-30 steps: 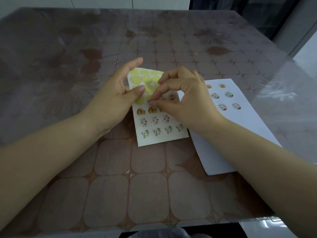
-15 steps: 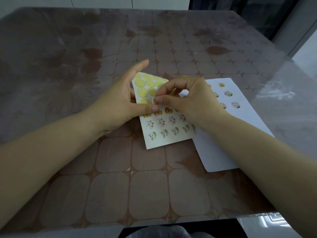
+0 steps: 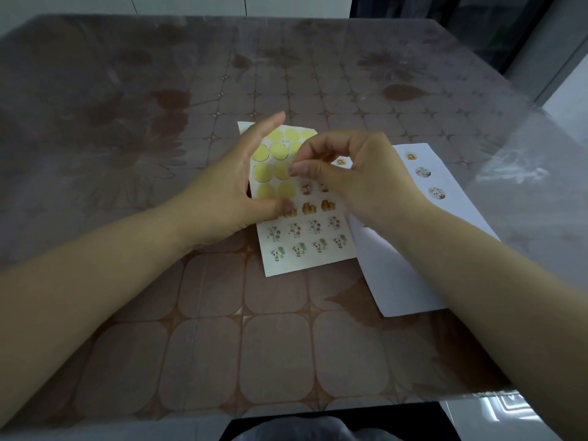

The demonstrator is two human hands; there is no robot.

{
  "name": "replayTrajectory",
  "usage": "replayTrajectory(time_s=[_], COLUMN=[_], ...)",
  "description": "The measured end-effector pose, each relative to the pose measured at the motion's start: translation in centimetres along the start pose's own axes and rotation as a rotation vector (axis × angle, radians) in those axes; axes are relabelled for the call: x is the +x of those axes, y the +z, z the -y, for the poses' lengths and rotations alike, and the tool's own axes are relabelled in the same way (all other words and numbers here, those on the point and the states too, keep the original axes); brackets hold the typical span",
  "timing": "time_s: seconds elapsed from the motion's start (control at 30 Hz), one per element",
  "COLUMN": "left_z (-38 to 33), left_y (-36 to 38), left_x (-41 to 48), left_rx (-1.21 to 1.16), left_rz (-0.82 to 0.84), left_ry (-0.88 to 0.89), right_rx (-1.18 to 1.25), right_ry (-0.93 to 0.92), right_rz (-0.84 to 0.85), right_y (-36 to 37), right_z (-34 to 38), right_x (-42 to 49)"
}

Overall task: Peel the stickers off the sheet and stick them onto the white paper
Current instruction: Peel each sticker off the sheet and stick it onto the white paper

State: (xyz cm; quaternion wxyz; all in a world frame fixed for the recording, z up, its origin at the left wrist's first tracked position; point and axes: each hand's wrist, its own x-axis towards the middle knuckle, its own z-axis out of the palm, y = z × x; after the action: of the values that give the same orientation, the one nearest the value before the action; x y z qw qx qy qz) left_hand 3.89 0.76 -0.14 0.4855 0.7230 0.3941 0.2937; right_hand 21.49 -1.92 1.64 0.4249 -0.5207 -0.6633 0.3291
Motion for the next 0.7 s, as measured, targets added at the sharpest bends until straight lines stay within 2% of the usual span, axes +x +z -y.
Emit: replayTrajectory(time_s=[0.2, 0.33, 0.4, 0.5, 0.7], left_z=[-0.1, 0.1, 0.1, -0.2, -0.2], left_y=[0.1, 0.0, -0.1, 0.0, 0.4], left_x=[-0.1, -0.1, -0.1, 0.0, 0.2], left_rx=[-0.008, -0.035, -0.065, -0.115, -0.135], left_rz=[-0.004, -0.026, -0.042, -0.067, -0.097], left_ry=[-0.004, -0.004, -0.010, -0.021, -0.028], right_rx=[-0.074, -0.279, -0.426, -0.520, -0.388], right_ry=[0.026, 0.133, 0.222, 0.366, 0.455], right_rz=[-0.019, 0.138, 0.220, 0.280, 0.178], right_y=[-1.7, -6.2, -8.7, -10.0, -9.2], right_z=[0.3, 1.7, 1.8, 0.6, -1.7], right_x=[0.2, 0.0, -0.2, -1.1, -2.5])
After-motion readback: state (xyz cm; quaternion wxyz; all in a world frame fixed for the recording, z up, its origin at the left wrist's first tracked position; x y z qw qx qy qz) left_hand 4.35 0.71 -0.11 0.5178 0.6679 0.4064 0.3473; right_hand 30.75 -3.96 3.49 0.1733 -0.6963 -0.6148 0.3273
